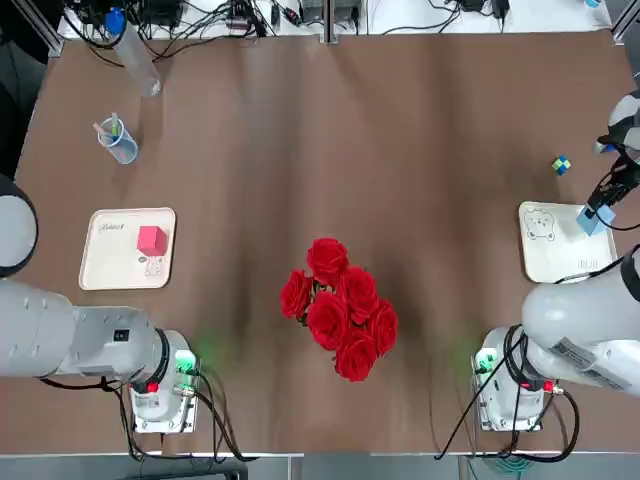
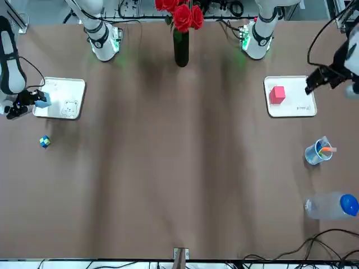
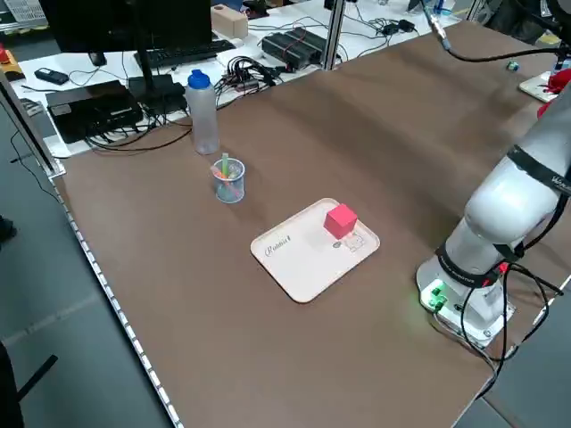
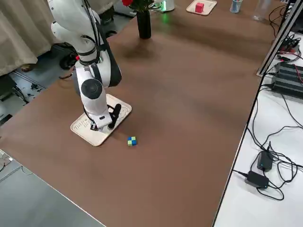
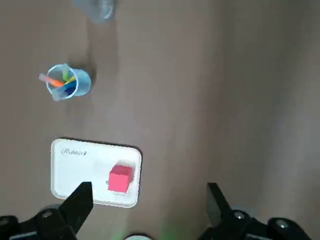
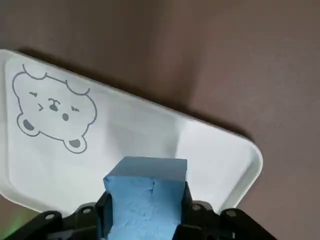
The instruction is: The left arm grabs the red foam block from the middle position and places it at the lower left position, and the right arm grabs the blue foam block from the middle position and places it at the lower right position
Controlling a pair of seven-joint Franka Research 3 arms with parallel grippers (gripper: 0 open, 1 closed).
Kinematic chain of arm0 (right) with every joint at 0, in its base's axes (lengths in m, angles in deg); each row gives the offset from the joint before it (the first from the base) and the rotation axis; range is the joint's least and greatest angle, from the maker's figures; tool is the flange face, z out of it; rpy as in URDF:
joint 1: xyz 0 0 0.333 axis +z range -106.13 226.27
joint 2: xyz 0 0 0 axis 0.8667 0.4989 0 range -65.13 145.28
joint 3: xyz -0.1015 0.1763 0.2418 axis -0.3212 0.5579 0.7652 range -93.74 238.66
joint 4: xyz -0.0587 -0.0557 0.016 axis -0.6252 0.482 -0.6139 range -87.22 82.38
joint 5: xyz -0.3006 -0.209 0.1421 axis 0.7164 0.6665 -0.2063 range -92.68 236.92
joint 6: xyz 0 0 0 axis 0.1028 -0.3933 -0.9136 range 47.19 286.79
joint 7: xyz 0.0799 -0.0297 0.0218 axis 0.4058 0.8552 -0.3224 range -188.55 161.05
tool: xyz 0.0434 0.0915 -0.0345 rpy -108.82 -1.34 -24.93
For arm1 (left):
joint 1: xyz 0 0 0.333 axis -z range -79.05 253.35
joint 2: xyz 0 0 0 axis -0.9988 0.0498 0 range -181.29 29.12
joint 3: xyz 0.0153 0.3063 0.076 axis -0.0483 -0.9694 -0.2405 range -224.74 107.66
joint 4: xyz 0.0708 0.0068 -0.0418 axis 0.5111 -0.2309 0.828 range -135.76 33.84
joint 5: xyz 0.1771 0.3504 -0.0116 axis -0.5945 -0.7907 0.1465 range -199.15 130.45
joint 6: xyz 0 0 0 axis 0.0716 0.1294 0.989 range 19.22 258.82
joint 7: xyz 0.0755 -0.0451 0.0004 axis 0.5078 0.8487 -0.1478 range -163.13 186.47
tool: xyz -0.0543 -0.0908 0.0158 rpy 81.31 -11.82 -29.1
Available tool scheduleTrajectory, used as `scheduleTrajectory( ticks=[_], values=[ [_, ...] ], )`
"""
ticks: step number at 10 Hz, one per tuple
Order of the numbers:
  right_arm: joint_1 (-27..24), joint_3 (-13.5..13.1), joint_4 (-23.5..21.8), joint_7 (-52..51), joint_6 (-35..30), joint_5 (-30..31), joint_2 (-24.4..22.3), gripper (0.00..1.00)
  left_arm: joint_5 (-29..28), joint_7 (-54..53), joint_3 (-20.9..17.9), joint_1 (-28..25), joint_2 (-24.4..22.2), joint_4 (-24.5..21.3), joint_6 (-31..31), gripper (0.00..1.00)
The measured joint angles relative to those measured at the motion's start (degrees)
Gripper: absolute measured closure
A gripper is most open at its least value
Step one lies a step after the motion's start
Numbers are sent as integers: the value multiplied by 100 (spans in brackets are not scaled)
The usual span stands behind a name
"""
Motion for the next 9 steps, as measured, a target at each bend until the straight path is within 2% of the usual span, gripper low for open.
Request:
scheduleTrajectory(
  ticks=[2,4,9],
  values=[
    [0,0,-70,-2,73,0,11,48,0,-198,-7,-11,-47,58,-62,0],
    [0,1,-292,-5,427,1,60,48,0,-215,-17,-59,-47,59,-94,0],
    [0,1,-431,-101,526,4,92,46,0,-355,-63,-93,-47,81,-186,0]
  ],
)
